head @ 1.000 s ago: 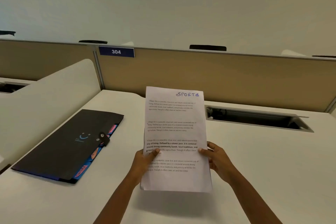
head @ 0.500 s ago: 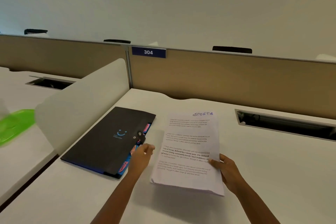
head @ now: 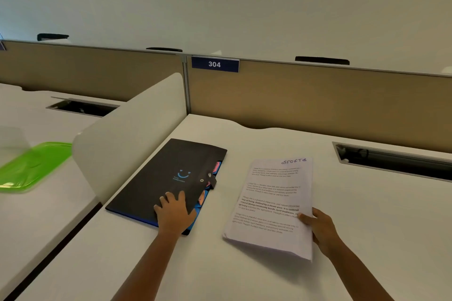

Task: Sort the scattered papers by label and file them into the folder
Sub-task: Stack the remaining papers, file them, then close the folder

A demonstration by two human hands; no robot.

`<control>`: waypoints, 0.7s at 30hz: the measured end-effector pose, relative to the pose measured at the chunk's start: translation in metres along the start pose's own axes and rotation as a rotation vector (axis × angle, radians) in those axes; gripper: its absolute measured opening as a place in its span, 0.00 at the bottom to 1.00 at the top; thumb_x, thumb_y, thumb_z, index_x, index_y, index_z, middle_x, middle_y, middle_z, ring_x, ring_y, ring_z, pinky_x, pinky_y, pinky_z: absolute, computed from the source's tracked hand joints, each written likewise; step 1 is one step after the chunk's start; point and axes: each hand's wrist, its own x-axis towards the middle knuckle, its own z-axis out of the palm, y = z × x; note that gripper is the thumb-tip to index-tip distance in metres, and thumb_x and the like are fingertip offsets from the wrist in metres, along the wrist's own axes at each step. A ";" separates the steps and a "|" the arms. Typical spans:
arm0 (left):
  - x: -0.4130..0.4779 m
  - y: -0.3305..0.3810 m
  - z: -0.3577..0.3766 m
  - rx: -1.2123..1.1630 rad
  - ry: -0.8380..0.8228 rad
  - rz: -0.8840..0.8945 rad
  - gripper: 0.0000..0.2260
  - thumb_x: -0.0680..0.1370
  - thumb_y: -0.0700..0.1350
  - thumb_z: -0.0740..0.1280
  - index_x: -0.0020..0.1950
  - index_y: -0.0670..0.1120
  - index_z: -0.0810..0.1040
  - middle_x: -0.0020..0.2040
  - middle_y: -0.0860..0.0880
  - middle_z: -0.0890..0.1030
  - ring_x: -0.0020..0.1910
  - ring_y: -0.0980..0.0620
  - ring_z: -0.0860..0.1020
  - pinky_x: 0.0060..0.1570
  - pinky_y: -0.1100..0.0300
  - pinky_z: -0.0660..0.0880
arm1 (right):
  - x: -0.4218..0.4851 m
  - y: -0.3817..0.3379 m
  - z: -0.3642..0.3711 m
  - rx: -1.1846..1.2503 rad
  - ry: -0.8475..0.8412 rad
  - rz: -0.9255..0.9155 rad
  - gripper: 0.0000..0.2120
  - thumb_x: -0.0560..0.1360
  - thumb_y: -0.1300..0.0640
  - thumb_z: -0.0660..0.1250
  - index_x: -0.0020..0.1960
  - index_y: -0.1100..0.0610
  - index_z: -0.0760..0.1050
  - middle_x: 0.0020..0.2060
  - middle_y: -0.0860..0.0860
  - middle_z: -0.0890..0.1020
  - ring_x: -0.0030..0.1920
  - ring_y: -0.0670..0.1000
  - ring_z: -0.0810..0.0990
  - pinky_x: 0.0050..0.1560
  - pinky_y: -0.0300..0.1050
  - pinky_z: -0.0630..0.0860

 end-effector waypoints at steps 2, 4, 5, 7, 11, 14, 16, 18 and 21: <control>-0.001 0.000 -0.005 -0.027 0.023 0.073 0.25 0.79 0.57 0.53 0.72 0.47 0.56 0.68 0.40 0.66 0.65 0.43 0.68 0.61 0.52 0.69 | 0.001 0.003 0.001 -0.058 0.031 -0.016 0.08 0.75 0.67 0.62 0.54 0.61 0.72 0.45 0.55 0.79 0.39 0.53 0.79 0.26 0.39 0.77; 0.001 -0.002 -0.015 -0.093 0.059 0.155 0.22 0.80 0.52 0.52 0.72 0.46 0.56 0.60 0.43 0.73 0.56 0.48 0.75 0.53 0.58 0.72 | 0.006 0.008 0.001 -0.157 0.087 -0.033 0.08 0.75 0.67 0.62 0.54 0.61 0.73 0.48 0.58 0.79 0.39 0.54 0.79 0.33 0.45 0.77; 0.001 -0.003 -0.021 -0.113 0.075 0.192 0.21 0.81 0.49 0.52 0.73 0.46 0.55 0.53 0.45 0.75 0.50 0.50 0.76 0.49 0.60 0.73 | 0.008 0.010 0.001 -0.231 0.116 -0.049 0.09 0.75 0.66 0.63 0.54 0.62 0.73 0.50 0.59 0.80 0.41 0.56 0.79 0.39 0.50 0.78; 0.002 -0.006 -0.033 -0.108 0.102 0.273 0.21 0.81 0.46 0.53 0.73 0.46 0.54 0.46 0.47 0.75 0.43 0.53 0.75 0.45 0.62 0.73 | 0.013 0.014 0.001 -0.379 0.184 -0.057 0.13 0.74 0.64 0.64 0.58 0.64 0.72 0.54 0.62 0.79 0.48 0.61 0.79 0.52 0.57 0.76; 0.002 -0.011 -0.054 -0.131 0.087 0.368 0.25 0.81 0.44 0.55 0.75 0.49 0.48 0.43 0.47 0.71 0.40 0.55 0.72 0.48 0.60 0.75 | 0.014 0.016 0.005 -0.507 0.285 -0.059 0.26 0.73 0.63 0.66 0.68 0.65 0.62 0.61 0.63 0.73 0.60 0.65 0.73 0.57 0.54 0.72; 0.003 -0.015 -0.060 -0.132 0.036 0.388 0.26 0.81 0.45 0.56 0.75 0.53 0.47 0.48 0.44 0.74 0.42 0.55 0.74 0.48 0.61 0.75 | 0.012 0.014 0.016 -0.748 0.432 -0.140 0.31 0.73 0.61 0.67 0.71 0.64 0.58 0.65 0.65 0.66 0.65 0.66 0.65 0.62 0.62 0.67; 0.003 -0.015 -0.059 -0.128 0.018 0.360 0.21 0.81 0.44 0.56 0.73 0.49 0.57 0.55 0.43 0.76 0.50 0.52 0.77 0.51 0.62 0.74 | 0.010 0.013 0.033 -0.794 0.430 -0.244 0.28 0.73 0.62 0.66 0.70 0.63 0.61 0.65 0.65 0.66 0.65 0.65 0.63 0.62 0.60 0.65; 0.003 -0.013 -0.057 -0.096 0.039 0.306 0.14 0.80 0.43 0.56 0.66 0.45 0.69 0.58 0.44 0.77 0.54 0.50 0.77 0.54 0.63 0.72 | 0.008 0.014 0.057 -0.764 0.310 -0.363 0.23 0.73 0.65 0.65 0.67 0.63 0.67 0.61 0.64 0.71 0.63 0.63 0.67 0.63 0.54 0.64; -0.001 -0.004 -0.052 -0.062 0.066 0.237 0.06 0.80 0.43 0.57 0.52 0.44 0.72 0.41 0.48 0.75 0.44 0.53 0.75 0.46 0.64 0.71 | 0.000 0.022 0.103 -0.718 0.074 -0.424 0.17 0.73 0.68 0.63 0.61 0.62 0.73 0.56 0.60 0.75 0.58 0.59 0.74 0.59 0.46 0.67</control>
